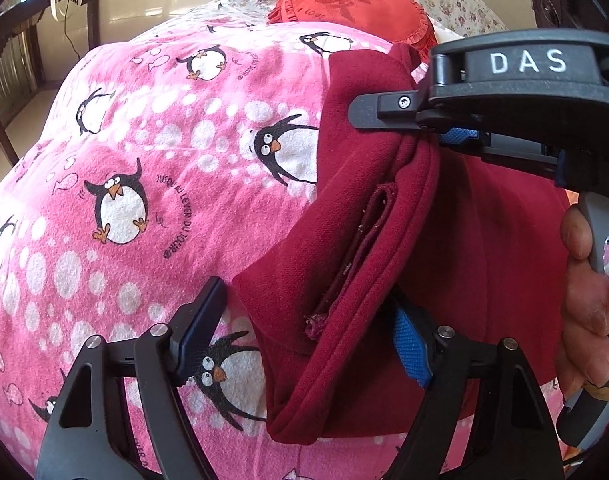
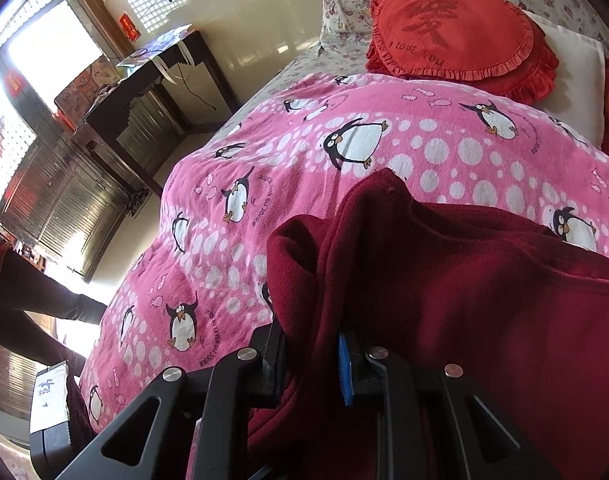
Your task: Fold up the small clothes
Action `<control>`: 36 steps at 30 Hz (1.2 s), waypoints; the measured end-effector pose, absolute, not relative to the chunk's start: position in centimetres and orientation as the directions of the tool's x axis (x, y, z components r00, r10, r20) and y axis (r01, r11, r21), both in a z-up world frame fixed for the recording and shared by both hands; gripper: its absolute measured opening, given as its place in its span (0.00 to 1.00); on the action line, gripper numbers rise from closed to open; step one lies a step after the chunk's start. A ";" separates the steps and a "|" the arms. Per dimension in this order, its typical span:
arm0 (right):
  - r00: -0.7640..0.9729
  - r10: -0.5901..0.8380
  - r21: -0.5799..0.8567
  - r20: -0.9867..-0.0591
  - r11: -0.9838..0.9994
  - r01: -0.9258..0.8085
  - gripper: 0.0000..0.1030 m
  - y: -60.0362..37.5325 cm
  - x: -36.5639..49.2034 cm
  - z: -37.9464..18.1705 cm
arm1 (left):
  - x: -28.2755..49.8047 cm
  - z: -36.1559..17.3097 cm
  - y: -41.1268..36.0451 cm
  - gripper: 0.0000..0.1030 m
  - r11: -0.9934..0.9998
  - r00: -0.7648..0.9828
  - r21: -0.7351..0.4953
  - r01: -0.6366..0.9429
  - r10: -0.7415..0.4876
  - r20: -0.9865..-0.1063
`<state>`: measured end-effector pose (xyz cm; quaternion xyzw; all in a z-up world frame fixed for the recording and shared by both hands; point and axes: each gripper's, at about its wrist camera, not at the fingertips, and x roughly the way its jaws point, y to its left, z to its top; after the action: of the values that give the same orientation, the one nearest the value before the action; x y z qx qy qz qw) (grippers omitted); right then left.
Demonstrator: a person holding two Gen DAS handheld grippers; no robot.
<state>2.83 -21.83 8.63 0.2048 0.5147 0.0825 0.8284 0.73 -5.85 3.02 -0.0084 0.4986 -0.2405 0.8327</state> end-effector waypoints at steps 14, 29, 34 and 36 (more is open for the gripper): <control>0.462 0.367 0.447 -0.807 0.891 0.075 0.18 -22.0 2.8 8.7 | -0.2 4.1 -4.8 0.38 0.847 0.342 -0.364 0.387 -0.498 -0.797; 0.621 0.290 0.437 -0.728 0.895 0.095 0.16 -32.3 -5.6 17.2 | -8.4 14.5 -14.3 0.34 0.698 0.330 -0.308 0.646 -0.620 -0.712; 0.633 0.220 0.427 -0.742 0.883 0.195 0.16 -38.1 -10.7 16.6 | -11.2 15.1 -19.4 0.34 0.633 0.264 -0.314 0.708 -0.649 -0.713; 0.636 0.193 0.427 -0.747 0.873 0.236 0.16 -40.3 -12.8 16.1 | -12.8 14.8 -21.5 0.34 0.606 0.240 -0.306 0.734 -0.653 -0.719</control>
<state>-12.76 -40.30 16.09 0.2519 0.4262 -0.0125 0.8688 -12.75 -21.53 14.76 0.0471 0.4308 -0.4411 0.7859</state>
